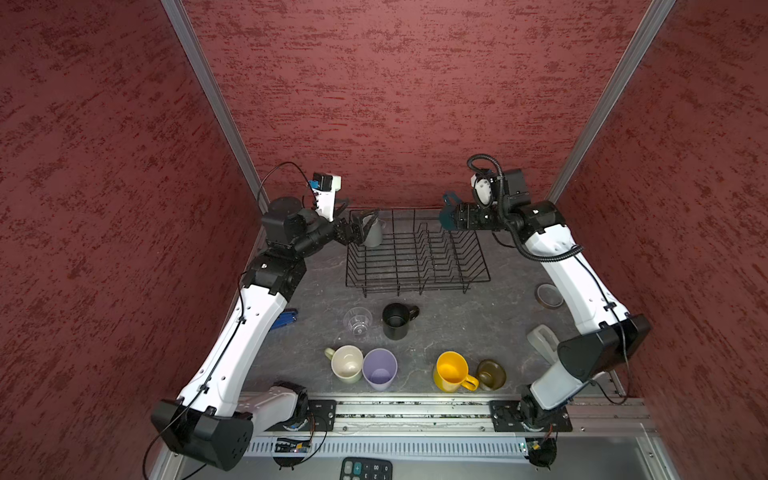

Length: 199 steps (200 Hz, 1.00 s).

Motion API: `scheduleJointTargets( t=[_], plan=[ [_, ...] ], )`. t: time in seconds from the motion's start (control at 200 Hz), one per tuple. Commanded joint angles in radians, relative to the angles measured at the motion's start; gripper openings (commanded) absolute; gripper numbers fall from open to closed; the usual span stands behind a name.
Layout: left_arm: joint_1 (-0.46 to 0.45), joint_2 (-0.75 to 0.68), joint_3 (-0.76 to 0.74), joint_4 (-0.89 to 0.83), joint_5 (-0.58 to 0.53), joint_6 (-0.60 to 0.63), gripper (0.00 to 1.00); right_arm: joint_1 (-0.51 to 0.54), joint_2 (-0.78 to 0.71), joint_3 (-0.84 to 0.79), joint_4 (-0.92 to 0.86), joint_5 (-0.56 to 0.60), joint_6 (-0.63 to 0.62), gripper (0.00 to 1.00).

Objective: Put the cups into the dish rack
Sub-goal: 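Carry the green mug over the rack with the right gripper while the left withdraws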

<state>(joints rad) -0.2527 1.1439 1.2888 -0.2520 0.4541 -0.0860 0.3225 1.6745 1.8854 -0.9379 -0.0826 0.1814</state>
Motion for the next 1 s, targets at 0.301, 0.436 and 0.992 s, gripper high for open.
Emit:
scheduleJointTargets(
  t=[0.301,0.436,0.992],
  plan=[
    [0.044,-0.213,-0.167,0.023,-0.062,0.046,1.0,-0.009,0.169,0.242,-0.076,0.07,-0.084,0.0],
    [0.045,-0.26,-0.192,0.025,-0.087,0.098,1.0,-0.013,0.227,0.299,-0.097,0.064,-0.14,0.0],
    [0.046,-0.264,-0.232,0.012,-0.201,0.152,1.0,-0.055,0.426,0.502,-0.151,0.116,-0.34,0.0]
  ],
)
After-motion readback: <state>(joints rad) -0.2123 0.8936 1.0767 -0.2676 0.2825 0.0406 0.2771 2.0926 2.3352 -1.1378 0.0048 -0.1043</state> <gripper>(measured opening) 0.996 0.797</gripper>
